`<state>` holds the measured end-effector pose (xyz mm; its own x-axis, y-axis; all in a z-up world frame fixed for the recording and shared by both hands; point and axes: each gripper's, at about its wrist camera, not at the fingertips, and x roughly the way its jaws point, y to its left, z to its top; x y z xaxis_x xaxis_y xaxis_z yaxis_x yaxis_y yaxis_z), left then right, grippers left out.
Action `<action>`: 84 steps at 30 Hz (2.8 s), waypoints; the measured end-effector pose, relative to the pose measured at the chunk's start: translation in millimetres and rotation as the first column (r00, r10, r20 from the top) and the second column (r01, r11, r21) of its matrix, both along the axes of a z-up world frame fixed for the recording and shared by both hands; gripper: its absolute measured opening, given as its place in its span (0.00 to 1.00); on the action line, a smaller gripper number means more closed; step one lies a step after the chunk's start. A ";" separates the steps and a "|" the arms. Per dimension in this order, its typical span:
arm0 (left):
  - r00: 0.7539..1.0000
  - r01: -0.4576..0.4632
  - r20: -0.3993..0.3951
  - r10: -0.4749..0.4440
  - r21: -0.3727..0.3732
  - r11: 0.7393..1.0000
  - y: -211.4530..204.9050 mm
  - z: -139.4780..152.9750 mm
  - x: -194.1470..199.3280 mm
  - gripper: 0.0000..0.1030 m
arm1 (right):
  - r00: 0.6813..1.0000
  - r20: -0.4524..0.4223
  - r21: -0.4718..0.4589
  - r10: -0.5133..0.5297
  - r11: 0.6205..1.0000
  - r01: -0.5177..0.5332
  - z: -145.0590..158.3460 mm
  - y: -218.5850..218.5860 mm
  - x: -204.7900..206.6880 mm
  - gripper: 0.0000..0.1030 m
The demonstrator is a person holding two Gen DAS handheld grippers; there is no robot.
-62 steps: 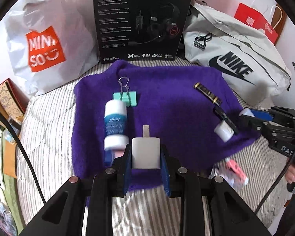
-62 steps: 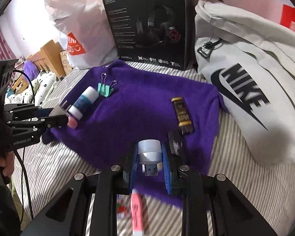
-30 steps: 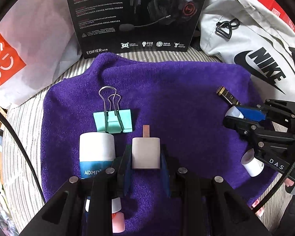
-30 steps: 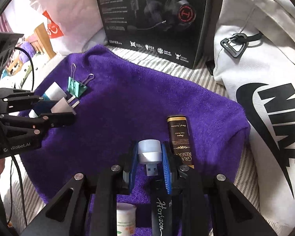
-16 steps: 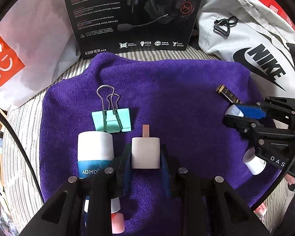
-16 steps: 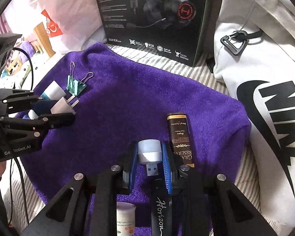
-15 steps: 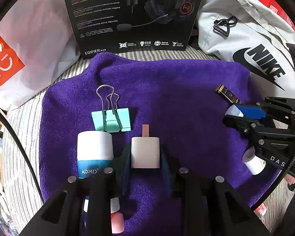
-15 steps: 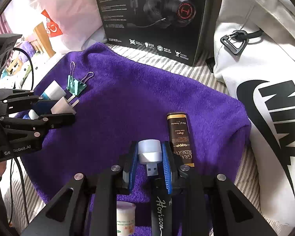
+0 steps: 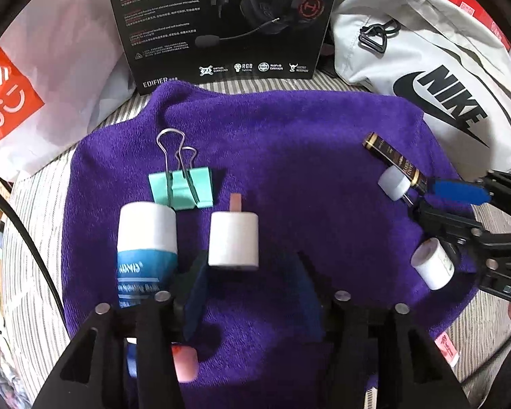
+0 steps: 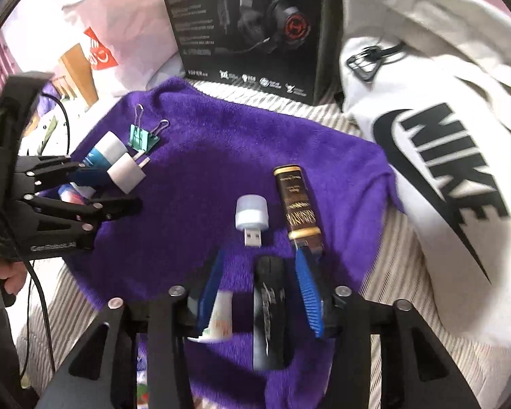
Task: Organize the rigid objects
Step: 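Release the USB light on the towel with the right tool and pull both tools back, then grasp the clear pill bottle with the left tool while the right tool grasps the pink highlighter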
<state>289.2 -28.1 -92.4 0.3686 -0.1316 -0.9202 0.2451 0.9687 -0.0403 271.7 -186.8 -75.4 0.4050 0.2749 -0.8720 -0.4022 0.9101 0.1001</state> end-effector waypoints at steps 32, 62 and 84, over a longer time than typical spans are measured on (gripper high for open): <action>0.958 0.269 0.105 -0.265 -0.017 0.963 -66.1 10.3 -150.3 0.94 | 0.938 -0.100 0.080 -0.333 0.937 0.341 -0.7 -127.4 -197.2 0.55; 0.952 0.289 0.103 -0.288 0.003 0.957 -69.4 6.2 -145.7 0.78 | 0.966 -0.149 0.081 -0.211 0.971 0.224 -20.9 -84.8 -170.3 0.55; 0.993 0.074 0.096 -0.075 0.013 0.997 18.1 3.7 -165.9 0.78 | 0.998 0.034 0.010 -0.045 0.999 0.045 -29.9 -2.5 -136.1 0.48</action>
